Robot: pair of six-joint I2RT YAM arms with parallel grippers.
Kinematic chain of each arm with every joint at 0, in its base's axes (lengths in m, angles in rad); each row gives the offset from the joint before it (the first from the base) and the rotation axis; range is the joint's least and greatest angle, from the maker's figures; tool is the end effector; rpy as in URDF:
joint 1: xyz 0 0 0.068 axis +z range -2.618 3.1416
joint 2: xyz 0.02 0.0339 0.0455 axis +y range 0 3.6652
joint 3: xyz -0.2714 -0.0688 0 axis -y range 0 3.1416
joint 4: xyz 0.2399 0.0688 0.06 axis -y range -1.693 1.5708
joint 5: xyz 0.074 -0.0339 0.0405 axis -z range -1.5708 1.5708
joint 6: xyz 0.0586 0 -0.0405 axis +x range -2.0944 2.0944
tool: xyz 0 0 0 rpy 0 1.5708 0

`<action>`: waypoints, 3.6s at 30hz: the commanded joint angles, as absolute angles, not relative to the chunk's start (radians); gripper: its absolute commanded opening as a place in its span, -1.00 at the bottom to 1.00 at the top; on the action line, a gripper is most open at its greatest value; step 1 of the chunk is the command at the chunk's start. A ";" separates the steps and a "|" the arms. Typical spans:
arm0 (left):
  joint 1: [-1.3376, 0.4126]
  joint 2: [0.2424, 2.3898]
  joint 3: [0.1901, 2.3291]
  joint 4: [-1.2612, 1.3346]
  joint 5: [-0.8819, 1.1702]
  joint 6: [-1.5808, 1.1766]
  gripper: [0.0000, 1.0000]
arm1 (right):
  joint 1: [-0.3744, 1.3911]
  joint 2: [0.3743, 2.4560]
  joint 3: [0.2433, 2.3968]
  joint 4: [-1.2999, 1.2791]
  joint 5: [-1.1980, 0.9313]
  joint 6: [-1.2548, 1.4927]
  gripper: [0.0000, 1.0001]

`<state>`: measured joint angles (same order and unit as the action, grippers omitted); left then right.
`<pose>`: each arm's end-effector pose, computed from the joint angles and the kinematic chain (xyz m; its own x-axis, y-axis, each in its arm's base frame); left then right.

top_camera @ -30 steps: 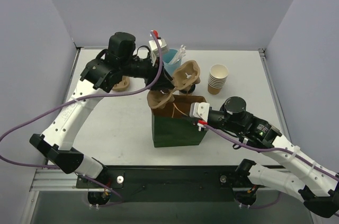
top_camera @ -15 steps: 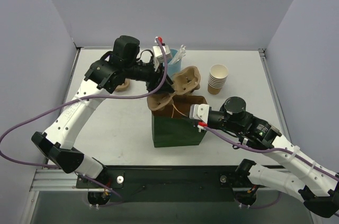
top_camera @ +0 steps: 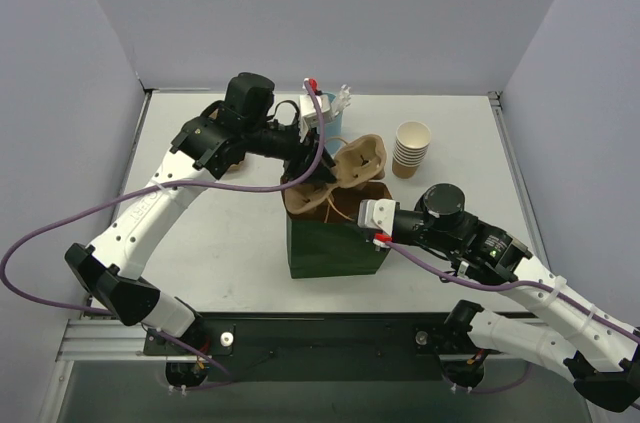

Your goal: Pack the takeout coffee

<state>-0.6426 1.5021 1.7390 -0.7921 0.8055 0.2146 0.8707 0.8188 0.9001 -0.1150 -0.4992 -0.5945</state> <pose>0.2291 -0.2243 0.4385 -0.2194 0.3485 -0.9113 0.9748 0.1157 -0.1905 0.1037 0.1666 0.3868 0.5307 -0.1332 -0.8370 -0.8238 0.1511 -0.5464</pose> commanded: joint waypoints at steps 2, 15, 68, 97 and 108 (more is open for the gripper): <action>-0.649 1.503 1.715 -0.729 0.845 0.233 -0.83 | 0.868 0.805 0.887 -0.061 -0.548 -0.615 -1.00; -0.653 1.463 1.638 -0.798 0.689 0.302 -0.89 | 0.868 0.799 0.884 -0.063 -0.541 -0.611 -1.00; -0.735 1.382 1.439 -0.747 0.476 0.276 -0.84 | 0.839 0.999 1.143 -0.348 0.299 0.169 -0.28; -0.732 1.062 1.332 -0.867 -0.256 -0.423 0.31 | 0.810 1.189 1.253 -0.495 0.235 0.247 -0.99; -0.736 1.150 1.589 -1.052 -0.313 -0.629 0.29 | 0.885 1.347 1.445 -0.503 0.399 0.480 -1.00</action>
